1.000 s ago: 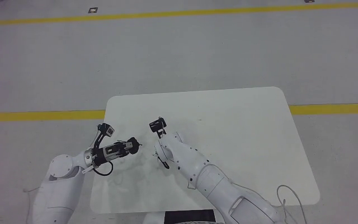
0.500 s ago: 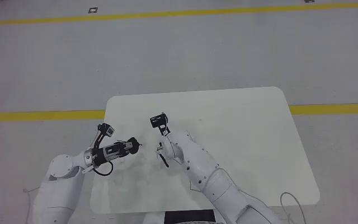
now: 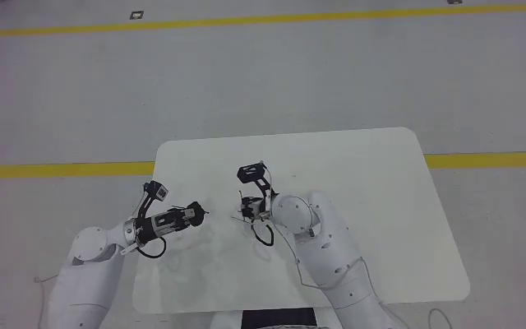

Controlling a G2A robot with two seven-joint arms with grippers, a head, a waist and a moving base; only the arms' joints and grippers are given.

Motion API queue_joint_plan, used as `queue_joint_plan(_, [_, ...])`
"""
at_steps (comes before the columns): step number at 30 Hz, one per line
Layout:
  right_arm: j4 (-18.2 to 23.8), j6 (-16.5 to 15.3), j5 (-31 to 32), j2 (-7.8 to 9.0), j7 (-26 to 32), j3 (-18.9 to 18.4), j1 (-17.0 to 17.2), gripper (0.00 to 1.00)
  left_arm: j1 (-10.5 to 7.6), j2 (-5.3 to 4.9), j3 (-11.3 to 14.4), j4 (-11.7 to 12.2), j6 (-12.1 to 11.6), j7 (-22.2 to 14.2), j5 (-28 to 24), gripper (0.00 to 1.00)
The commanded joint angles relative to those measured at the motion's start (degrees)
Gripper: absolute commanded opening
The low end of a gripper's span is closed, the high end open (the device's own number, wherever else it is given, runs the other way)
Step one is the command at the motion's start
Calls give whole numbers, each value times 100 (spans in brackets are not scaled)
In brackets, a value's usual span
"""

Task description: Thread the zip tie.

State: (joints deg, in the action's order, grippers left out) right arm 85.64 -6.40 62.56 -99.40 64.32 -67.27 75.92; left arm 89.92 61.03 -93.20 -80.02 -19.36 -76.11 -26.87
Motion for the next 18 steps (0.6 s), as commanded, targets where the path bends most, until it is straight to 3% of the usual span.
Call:
queue_joint_plan(1, [-30, -259, -366, 35, 14, -100, 13, 0, 0, 0, 0, 0, 0, 0, 0, 0])
queue_joint_plan(10, [-623, -1308, -2198, 161, 13, -364, -157, 0, 0, 0, 0, 0, 0, 0, 0, 0])
queue_joint_plan(18, [-645, -1308, -2219, 167, 5, -370, -170, 0, 0, 0, 0, 0, 0, 0, 0, 0])
